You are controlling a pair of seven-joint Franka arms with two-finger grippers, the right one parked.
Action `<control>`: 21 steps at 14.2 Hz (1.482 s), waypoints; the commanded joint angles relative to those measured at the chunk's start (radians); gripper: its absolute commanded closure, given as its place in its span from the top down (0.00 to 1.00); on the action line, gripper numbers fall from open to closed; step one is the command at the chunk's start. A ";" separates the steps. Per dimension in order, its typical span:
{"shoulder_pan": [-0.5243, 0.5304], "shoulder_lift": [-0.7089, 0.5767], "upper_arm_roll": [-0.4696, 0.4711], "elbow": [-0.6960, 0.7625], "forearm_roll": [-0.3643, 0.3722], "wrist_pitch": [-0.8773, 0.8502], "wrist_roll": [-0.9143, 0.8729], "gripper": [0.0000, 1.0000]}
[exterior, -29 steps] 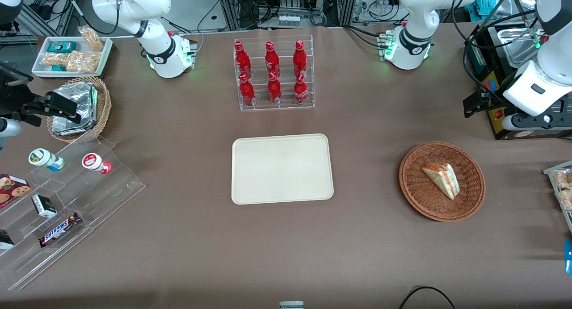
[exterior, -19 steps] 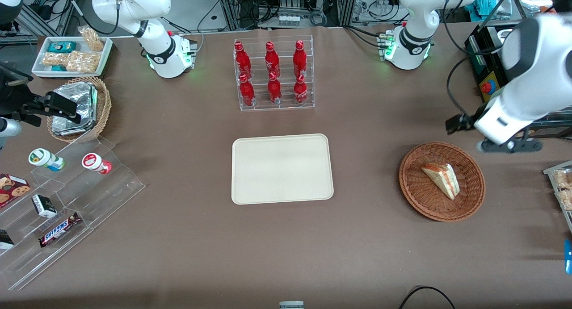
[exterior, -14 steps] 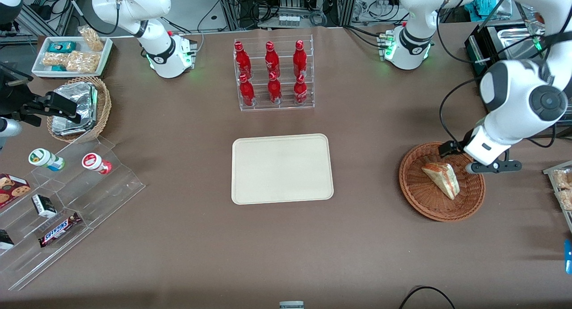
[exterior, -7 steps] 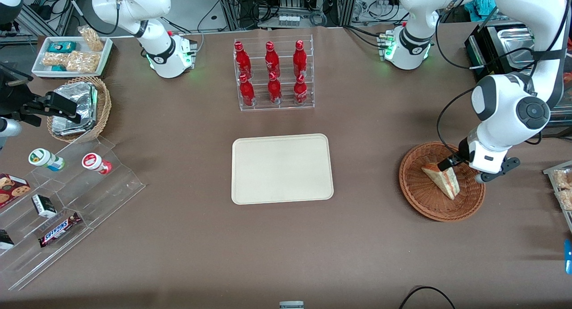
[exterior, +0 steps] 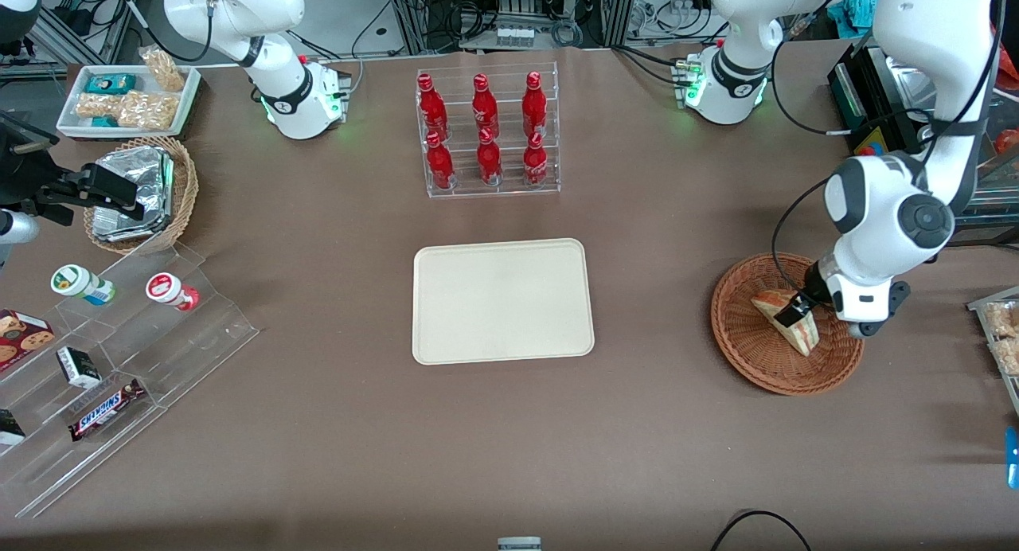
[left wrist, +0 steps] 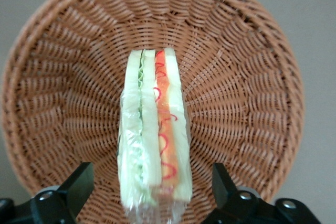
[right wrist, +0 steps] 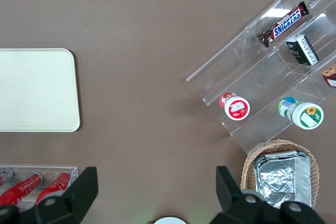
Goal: Place sandwich from basket to tray
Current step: 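Lower the left gripper and close it on the wrapped sandwich, then lift the sandwich and carry it with the left gripper over the tray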
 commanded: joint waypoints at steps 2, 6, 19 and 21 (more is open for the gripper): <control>0.003 0.039 -0.004 0.003 0.013 0.038 -0.025 0.11; -0.013 -0.033 -0.009 0.046 0.019 -0.093 -0.016 0.07; -0.610 0.200 -0.041 0.521 -0.030 -0.398 0.007 0.00; -0.681 0.306 -0.041 0.642 -0.024 -0.398 -0.086 0.00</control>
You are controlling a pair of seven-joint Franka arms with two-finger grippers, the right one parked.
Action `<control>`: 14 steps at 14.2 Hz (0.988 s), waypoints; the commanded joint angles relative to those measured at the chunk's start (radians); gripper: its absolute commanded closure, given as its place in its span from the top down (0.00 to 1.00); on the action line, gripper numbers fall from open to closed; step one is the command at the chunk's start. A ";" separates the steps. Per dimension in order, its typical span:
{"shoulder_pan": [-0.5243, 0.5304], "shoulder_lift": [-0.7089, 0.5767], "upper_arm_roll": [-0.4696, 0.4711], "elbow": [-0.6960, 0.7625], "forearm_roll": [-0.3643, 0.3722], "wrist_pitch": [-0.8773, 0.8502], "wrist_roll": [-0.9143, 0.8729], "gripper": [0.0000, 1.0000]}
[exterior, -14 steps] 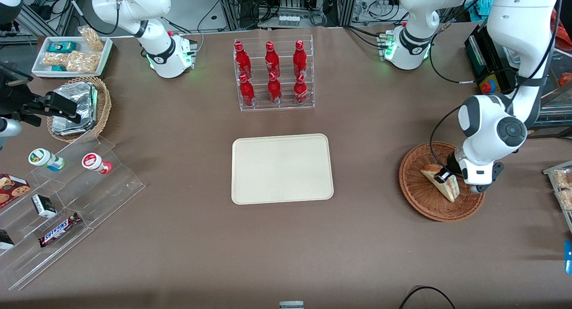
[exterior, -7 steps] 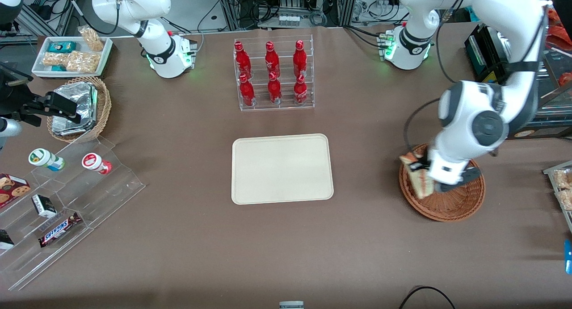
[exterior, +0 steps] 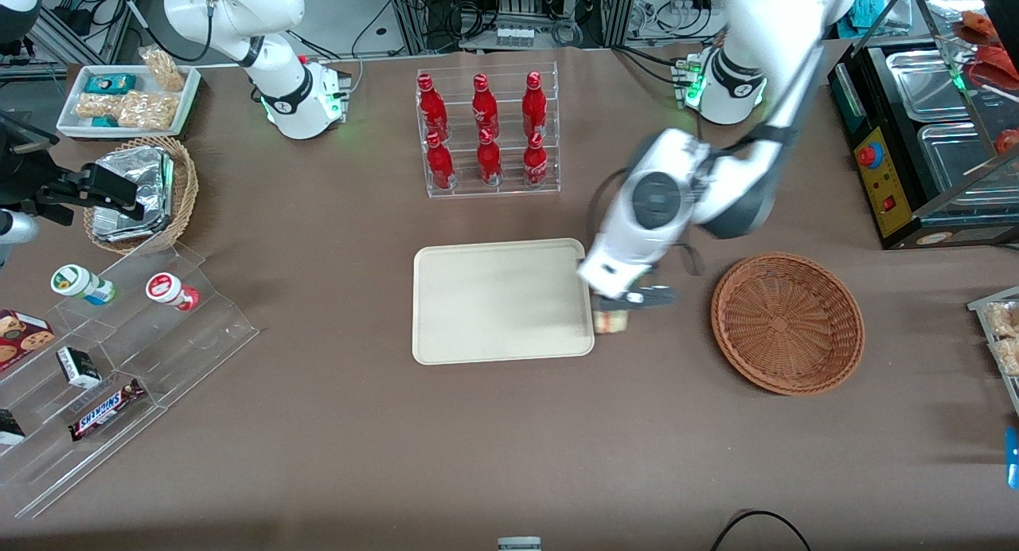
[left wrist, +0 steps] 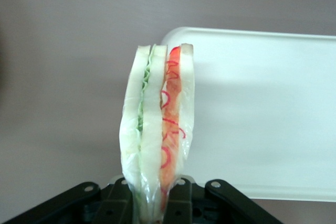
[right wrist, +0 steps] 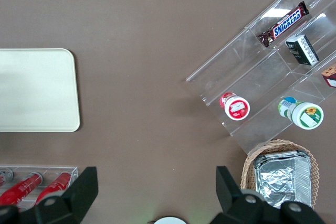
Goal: Place sandwich from basket to tray
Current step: 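Lift the sandwich and carry it with the left gripper over the tray, then lower the sandwich onto the tray and open the left gripper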
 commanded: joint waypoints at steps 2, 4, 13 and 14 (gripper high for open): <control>-0.131 0.230 0.018 0.281 0.002 -0.013 -0.131 0.00; -0.172 0.296 0.018 0.350 0.006 0.000 -0.172 0.00; -0.254 0.395 0.018 0.361 0.099 0.139 -0.304 0.41; -0.252 0.390 0.018 0.361 0.104 0.139 -0.313 0.99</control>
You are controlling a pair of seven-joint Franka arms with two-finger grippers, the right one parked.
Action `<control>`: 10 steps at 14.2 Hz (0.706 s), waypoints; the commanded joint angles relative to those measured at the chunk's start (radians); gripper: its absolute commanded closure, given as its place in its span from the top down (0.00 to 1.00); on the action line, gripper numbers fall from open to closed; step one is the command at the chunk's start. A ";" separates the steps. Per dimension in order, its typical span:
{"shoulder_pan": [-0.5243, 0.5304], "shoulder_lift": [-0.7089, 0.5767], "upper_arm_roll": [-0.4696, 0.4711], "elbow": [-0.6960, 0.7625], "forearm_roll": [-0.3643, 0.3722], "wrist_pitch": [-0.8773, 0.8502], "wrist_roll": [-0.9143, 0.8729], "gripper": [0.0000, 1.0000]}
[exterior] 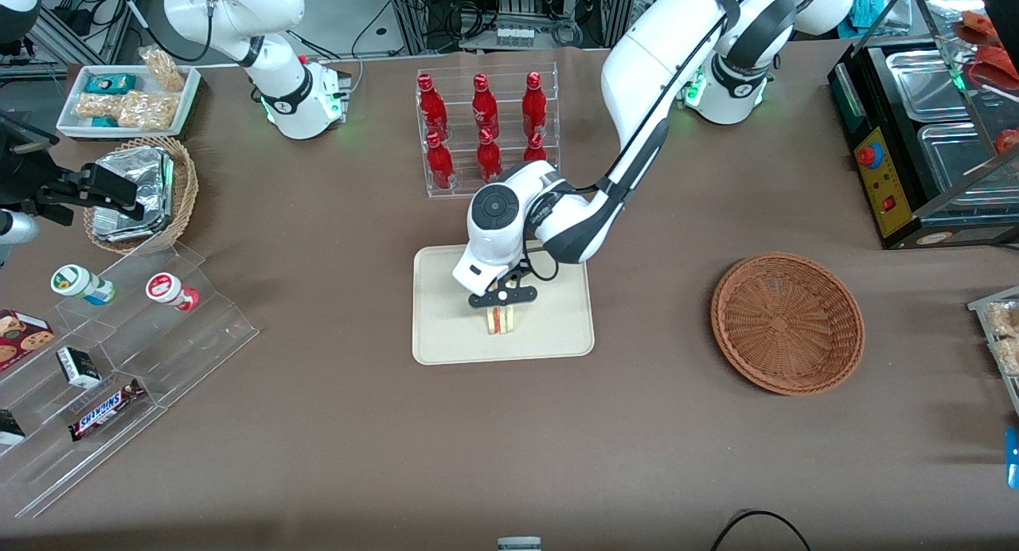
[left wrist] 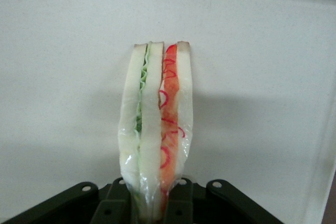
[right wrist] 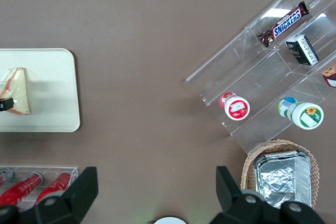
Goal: Place sandwich from basket to tray
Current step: 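Lower the sandwich onto the tray and open the left gripper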
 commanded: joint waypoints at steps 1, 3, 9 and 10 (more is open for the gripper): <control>-0.024 -0.001 0.015 0.031 0.023 -0.002 -0.047 1.00; -0.020 -0.044 0.016 0.029 0.026 -0.035 -0.045 1.00; 0.036 -0.237 0.021 -0.052 0.015 -0.230 0.021 1.00; 0.061 -0.266 0.021 -0.089 0.007 -0.253 0.006 1.00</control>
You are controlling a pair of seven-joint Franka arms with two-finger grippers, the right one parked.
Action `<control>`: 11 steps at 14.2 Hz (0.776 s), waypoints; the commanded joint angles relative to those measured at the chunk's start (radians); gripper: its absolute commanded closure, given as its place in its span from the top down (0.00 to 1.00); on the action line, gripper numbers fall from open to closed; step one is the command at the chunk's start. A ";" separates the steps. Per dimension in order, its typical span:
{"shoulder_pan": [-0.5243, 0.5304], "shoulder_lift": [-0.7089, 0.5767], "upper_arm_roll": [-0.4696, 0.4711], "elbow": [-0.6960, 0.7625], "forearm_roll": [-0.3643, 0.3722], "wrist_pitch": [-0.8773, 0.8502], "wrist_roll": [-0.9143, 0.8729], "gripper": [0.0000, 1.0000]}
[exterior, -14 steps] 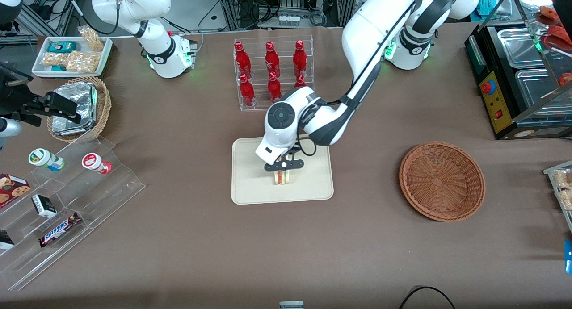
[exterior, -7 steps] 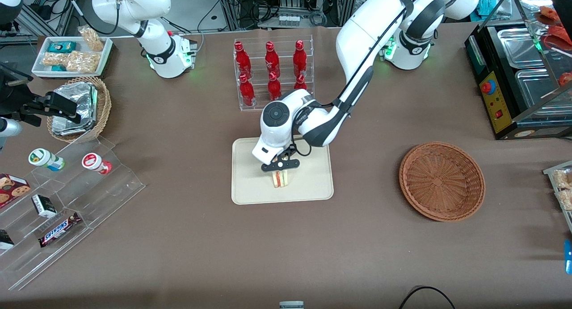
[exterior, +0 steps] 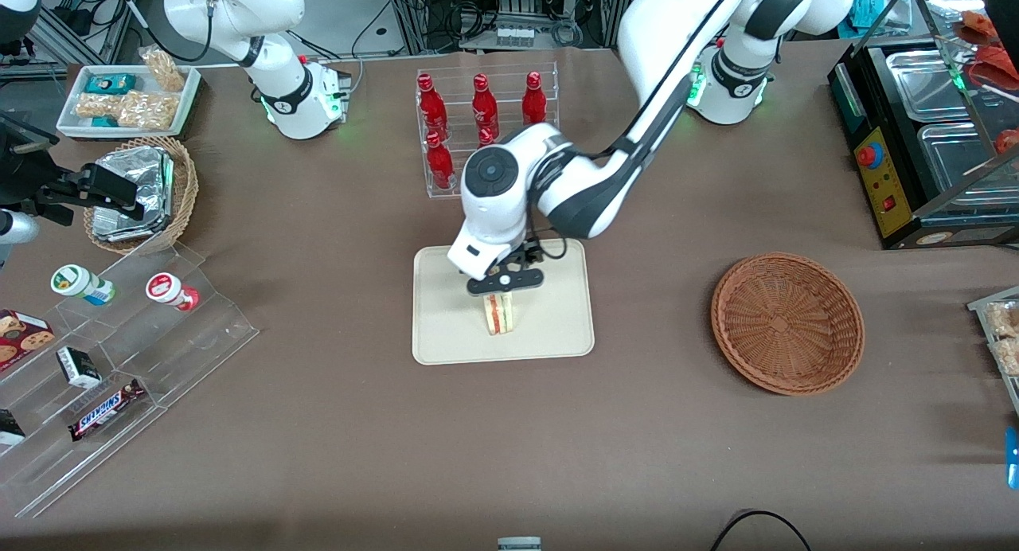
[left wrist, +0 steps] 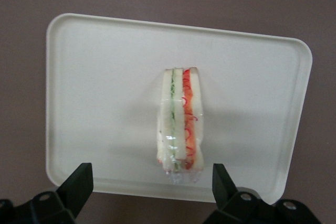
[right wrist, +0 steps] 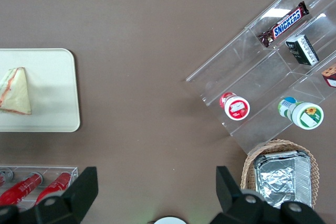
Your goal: Place sandwich from basket to tray
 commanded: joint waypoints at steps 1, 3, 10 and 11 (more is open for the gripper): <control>0.063 -0.120 0.000 -0.156 0.001 -0.093 0.003 1.00; 0.131 -0.183 0.003 -0.248 0.007 -0.121 0.033 1.00; 0.421 -0.470 0.003 -0.523 0.009 -0.234 0.551 1.00; 0.477 -0.505 0.003 -0.514 0.007 -0.293 0.647 1.00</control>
